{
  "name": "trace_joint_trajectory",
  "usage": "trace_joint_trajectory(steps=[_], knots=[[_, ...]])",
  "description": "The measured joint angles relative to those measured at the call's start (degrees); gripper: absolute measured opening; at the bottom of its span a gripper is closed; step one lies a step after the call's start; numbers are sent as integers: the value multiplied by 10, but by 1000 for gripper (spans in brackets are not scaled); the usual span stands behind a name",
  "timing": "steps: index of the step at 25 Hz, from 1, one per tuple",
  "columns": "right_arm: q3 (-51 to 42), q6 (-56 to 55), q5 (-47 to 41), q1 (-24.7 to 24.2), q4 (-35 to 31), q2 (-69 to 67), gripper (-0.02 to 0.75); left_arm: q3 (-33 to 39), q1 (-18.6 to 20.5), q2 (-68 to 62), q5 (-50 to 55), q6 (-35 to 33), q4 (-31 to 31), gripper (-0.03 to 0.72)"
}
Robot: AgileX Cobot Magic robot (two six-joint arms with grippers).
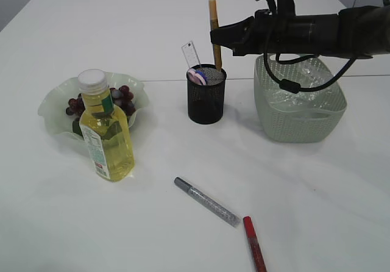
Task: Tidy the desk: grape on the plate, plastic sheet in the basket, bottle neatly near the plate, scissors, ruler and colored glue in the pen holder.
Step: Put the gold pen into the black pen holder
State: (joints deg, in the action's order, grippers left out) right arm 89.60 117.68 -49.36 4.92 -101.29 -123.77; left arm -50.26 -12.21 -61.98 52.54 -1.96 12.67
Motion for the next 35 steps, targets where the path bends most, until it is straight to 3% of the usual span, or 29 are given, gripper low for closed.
trace_joint_trajectory(steps=[9, 19, 24, 27, 32, 35], knots=[[29, 11, 12, 0, -2, -35, 94, 0, 0, 0, 0, 0, 0, 241], [35, 12, 18, 0, -5, -42, 264, 0, 0, 0, -8, 0, 0, 241], [45, -69, 34, 0, 16, -35, 283, 0, 0, 0, -8, 0, 0, 241], [45, -217, 61, 0, 144, 3, 292, 0, 0, 0, -8, 0, 0, 241], [46, -565, 25, 4, 497, 113, 294, 0, 0, 0, -11, 0, 0, 241], [41, -687, -23, 12, 624, 171, 294, 0, 0, 0, -25, 0, 0, 241]])
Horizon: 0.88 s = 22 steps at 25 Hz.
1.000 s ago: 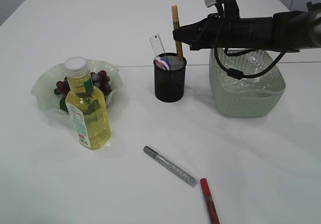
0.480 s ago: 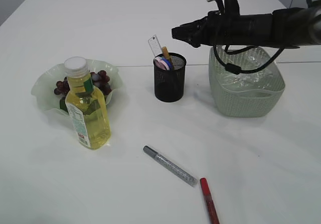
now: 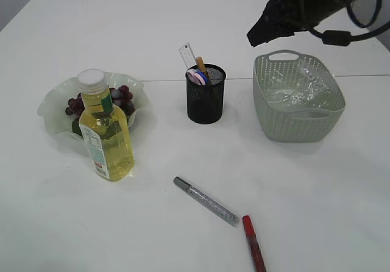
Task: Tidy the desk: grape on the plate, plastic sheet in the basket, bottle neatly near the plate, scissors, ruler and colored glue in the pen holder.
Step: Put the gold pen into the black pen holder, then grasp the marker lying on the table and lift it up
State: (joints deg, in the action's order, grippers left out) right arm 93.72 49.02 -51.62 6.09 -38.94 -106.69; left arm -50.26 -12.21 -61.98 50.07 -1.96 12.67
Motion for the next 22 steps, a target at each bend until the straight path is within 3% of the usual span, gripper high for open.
trace_joint_trajectory(steps=[6, 12, 16, 22], knots=[[-42, -128, -56, 45, 101, 65, 294, 0, 0, 0, -16, 0, 2, 241], [-77, -260, -98, 172, 249, 73, 294, 0, 0, 0, -16, 0, 3, 241], [-79, -302, -103, 242, 272, 55, 294, 0, 0, 0, -16, 0, 3, 241], [-79, -333, -109, 285, 276, -11, 294, 0, 0, 0, -18, 0, 3, 241]])
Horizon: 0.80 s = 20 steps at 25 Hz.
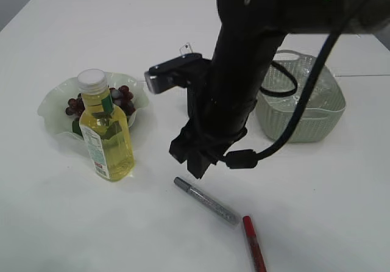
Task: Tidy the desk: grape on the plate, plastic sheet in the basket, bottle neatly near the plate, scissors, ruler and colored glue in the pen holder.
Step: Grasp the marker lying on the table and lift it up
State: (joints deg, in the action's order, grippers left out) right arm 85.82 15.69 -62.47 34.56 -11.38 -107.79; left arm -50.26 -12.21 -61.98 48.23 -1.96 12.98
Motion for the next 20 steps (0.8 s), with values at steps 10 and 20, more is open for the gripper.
trace_joint_trajectory(steps=[10, 20], knots=[[0, -15, 7, 4, 23, -75, 294, 0, 0, 0, 0, 0, 0, 241], [0, -11, 44, 5, 34, -113, 294, 0, 0, 0, 0, 0, 0, 241]])
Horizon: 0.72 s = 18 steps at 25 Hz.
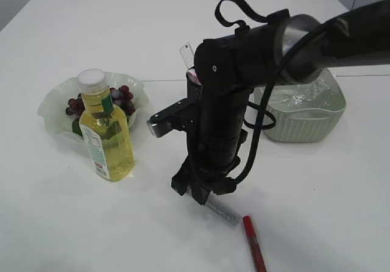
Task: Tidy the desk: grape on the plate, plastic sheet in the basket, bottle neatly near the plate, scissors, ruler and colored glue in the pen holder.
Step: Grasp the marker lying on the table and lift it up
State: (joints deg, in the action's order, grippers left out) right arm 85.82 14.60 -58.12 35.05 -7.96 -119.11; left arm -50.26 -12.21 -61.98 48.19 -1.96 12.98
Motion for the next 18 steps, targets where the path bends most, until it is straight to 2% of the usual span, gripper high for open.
trace_joint_trajectory(steps=[18], knots=[[0, 0, 38, 0, 26, -39, 294, 0, 0, 0, 0, 0, 0, 241]])
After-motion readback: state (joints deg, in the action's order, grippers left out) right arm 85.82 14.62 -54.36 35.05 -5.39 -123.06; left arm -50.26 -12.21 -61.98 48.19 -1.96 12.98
